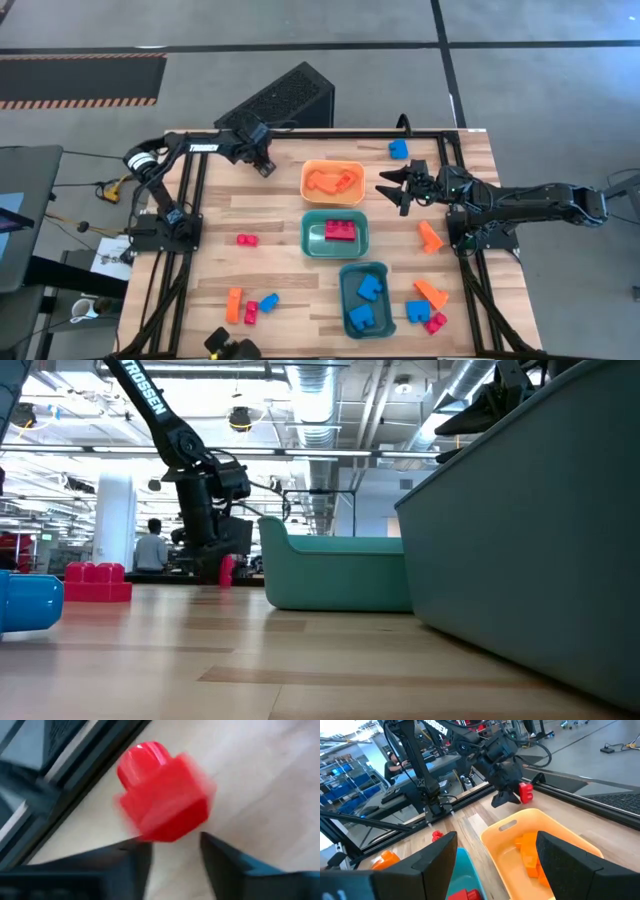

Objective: Sort & place blocks by color
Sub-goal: Put the red game piece into the green bin

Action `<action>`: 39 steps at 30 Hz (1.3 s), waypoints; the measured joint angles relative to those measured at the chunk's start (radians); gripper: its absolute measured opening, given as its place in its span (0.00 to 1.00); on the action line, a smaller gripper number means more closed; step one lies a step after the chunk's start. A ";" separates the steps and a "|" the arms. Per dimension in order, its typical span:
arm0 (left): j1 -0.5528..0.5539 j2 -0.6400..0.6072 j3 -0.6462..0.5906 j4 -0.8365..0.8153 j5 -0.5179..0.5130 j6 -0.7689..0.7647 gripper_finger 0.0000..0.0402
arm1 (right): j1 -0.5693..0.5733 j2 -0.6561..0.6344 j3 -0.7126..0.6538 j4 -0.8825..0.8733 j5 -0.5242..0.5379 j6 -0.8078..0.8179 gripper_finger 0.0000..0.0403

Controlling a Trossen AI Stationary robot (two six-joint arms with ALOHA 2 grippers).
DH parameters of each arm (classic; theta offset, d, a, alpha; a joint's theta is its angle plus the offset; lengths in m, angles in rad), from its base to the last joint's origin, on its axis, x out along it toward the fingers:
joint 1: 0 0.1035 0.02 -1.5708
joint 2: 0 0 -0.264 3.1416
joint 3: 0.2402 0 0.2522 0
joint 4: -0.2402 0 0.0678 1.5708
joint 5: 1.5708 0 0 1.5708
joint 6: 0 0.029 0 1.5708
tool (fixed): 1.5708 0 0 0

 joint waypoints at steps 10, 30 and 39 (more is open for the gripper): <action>-0.052 -0.008 -0.001 -0.066 0.105 -0.016 0.00 | 0.002 0.000 0.000 -0.001 -0.001 0.000 0.72; -0.095 -0.319 0.001 0.019 0.050 0.005 0.41 | 0.002 0.000 0.000 0.003 -0.002 0.000 0.72; -0.057 -0.120 0.001 0.085 0.001 -0.198 0.83 | 0.002 0.000 0.000 0.008 -0.002 0.000 0.72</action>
